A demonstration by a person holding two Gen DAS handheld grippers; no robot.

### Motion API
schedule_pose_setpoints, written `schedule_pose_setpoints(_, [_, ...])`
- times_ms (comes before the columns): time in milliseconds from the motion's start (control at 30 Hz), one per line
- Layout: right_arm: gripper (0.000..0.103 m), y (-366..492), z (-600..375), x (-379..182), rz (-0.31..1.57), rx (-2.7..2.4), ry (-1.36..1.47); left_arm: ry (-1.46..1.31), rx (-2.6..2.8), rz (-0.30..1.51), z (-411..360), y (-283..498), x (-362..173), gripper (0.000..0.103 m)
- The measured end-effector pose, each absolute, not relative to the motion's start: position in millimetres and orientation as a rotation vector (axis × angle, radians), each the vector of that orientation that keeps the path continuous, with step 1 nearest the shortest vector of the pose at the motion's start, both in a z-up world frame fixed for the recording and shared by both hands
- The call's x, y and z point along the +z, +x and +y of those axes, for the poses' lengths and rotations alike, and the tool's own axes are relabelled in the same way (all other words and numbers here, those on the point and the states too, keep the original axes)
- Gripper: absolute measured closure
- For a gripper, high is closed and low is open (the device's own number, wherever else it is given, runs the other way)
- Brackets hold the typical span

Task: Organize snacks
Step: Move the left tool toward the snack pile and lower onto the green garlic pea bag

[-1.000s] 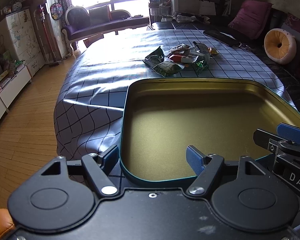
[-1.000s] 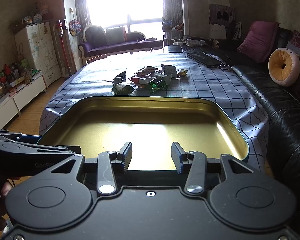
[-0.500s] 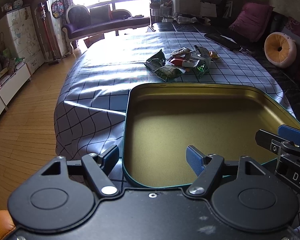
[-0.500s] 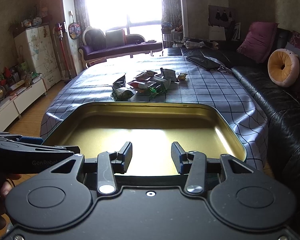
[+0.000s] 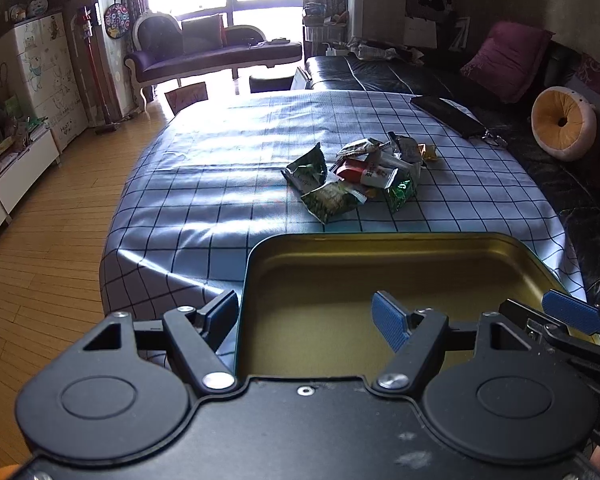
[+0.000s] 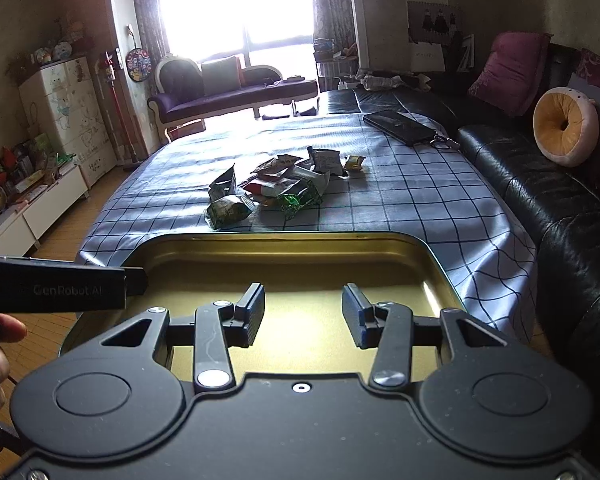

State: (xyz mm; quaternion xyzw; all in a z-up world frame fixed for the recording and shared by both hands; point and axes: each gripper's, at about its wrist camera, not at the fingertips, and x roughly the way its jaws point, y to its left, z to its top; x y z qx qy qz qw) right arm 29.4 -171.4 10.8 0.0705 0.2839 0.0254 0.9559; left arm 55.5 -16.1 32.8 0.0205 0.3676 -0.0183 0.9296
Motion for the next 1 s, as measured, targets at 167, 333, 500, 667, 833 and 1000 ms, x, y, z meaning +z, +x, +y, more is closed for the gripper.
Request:
schedule_pose_setpoints(167, [0.050, 43, -181, 10, 0.586, 0.040, 0.174, 0.043, -0.020, 0.774, -16, 83, 34, 0.026])
schedule_pose_setpoints(333, [0.050, 57, -191, 10, 0.603, 0.033, 0.205, 0.012, 0.007, 0.808, -7, 110, 35, 0.026])
schedule_pose_setpoints(500, [0.050, 72, -196, 10, 0.625, 0.035, 0.205, 0.005, 0.024, 0.828, -2, 139, 35, 0.026])
schedule_pose_setpoints(667, [0.050, 88, -199, 10, 0.643, 0.042, 0.216, 0.000, 0.028, 0.852, 0, 165, 30, 0.026])
schedule_pose_setpoints(833, [0.050, 105, -205, 7, 0.667, 0.044, 0.264, -0.005, 0.000, 0.877, -1, 184, 19, 0.026])
schedule_pose_setpoints(1000, [0.050, 121, -210, 1, 0.693, 0.038, 0.295, -0.003, -0.044, 0.880, -8, 198, 11, 0.027])
